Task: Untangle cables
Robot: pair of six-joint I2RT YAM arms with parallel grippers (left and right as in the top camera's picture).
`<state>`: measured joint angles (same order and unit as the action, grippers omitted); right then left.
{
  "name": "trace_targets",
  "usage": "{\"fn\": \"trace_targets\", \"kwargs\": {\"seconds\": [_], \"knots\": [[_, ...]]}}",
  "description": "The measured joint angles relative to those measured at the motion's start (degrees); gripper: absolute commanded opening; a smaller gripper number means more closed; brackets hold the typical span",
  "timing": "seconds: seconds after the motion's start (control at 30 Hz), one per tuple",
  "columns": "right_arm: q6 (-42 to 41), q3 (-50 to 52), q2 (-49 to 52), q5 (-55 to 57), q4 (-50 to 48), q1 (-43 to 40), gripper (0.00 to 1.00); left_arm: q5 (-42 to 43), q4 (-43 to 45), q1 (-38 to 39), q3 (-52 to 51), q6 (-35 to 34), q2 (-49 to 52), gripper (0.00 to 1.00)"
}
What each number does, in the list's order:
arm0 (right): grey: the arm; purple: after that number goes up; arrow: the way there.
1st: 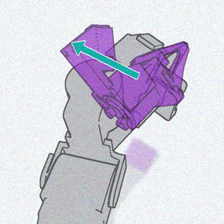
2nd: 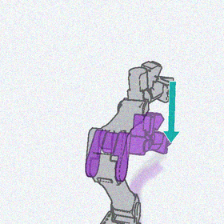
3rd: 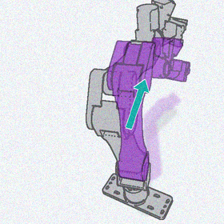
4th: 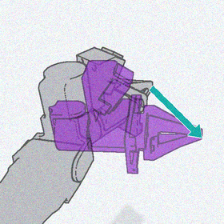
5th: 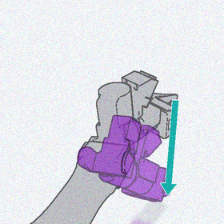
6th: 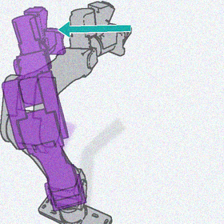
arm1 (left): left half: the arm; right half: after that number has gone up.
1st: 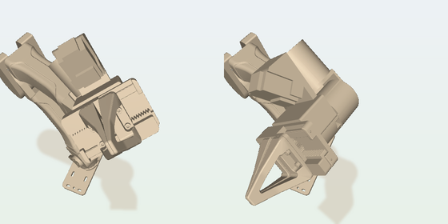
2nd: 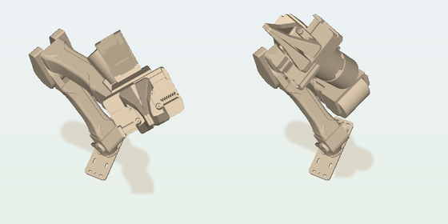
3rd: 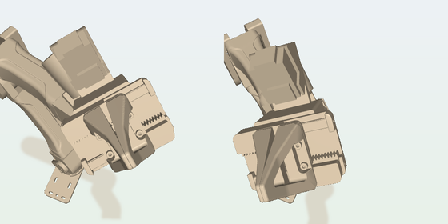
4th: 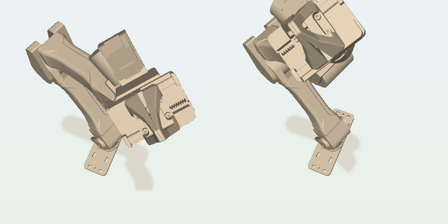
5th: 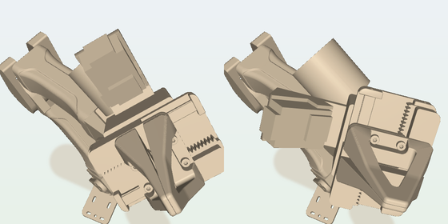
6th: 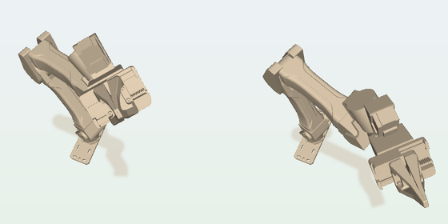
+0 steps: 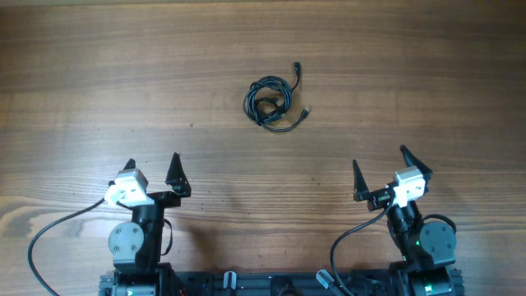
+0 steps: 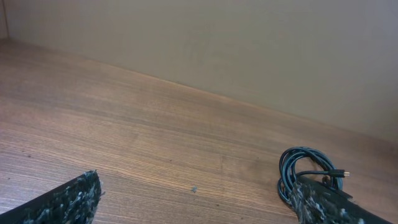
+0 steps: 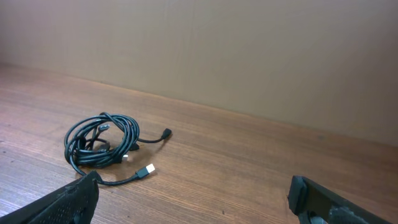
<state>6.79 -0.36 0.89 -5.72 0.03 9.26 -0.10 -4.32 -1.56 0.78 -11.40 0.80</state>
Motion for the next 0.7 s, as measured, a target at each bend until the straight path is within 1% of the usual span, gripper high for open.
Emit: {"fn": "trace_targets", "kwargs": {"seconds": [0.7], "knots": [[0.0,0.0,0.02,0.68,-0.02,0.0,1.0,-0.02,0.02,0.0,0.0,0.0,0.0,1.0]]}}
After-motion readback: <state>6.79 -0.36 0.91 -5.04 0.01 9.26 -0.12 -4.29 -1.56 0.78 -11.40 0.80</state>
